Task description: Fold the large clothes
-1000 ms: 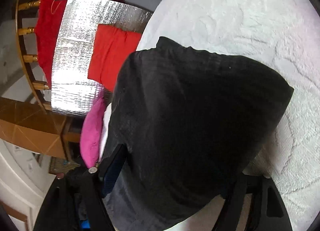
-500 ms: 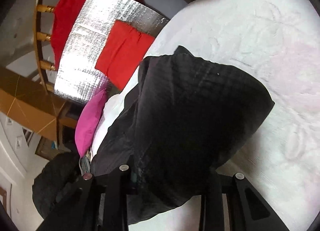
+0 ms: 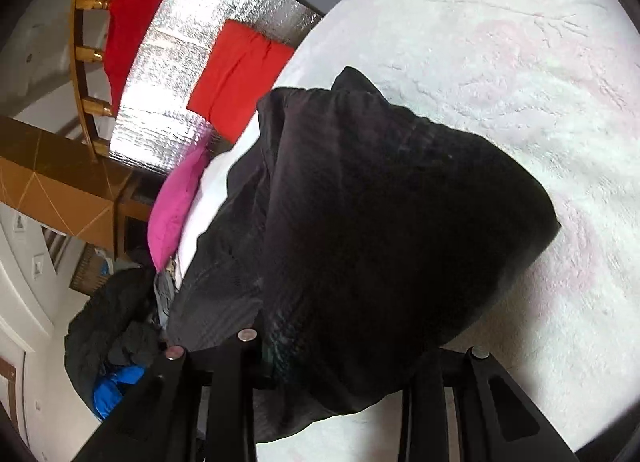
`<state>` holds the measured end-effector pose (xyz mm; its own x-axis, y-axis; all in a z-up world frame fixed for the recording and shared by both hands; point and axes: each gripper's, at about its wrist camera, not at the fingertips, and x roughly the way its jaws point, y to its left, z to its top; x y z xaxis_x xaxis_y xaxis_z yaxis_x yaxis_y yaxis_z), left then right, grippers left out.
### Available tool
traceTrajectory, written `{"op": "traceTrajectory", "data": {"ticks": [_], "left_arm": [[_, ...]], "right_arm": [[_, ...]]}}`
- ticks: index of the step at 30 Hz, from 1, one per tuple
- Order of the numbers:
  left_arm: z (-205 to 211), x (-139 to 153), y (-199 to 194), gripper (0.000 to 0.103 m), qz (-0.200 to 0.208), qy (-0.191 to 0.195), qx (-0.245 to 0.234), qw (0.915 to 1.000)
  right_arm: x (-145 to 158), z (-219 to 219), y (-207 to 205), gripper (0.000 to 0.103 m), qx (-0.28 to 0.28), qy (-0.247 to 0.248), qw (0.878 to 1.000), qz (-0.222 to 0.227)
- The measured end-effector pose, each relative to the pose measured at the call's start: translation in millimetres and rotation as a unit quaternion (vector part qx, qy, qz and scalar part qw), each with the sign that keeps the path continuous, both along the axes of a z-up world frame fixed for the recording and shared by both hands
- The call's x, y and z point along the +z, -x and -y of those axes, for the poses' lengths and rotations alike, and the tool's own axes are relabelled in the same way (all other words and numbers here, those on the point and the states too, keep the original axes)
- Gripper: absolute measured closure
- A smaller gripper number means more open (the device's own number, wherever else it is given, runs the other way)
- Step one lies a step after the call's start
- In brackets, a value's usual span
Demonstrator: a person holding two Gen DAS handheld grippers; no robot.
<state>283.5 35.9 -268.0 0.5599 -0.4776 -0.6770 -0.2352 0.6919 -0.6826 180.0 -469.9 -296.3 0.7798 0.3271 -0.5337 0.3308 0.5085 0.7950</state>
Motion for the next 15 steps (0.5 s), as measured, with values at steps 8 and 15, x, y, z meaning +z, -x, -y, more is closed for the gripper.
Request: {"op": "traceTrajectory", "data": {"ticks": [8, 15], "left_arm": [[-39, 24, 34, 0.037, -0.067, 0.019, -0.026, 0.9972], [-45, 121, 30, 0.027, 0.032, -0.099, -0.02, 0.9944]], "right_arm": [[35, 10, 37, 0.028, 0.05, -0.005, 0.998, -0.045], [127, 14, 45, 0.028, 0.101, 0.114, 0.988, 0.026]]}}
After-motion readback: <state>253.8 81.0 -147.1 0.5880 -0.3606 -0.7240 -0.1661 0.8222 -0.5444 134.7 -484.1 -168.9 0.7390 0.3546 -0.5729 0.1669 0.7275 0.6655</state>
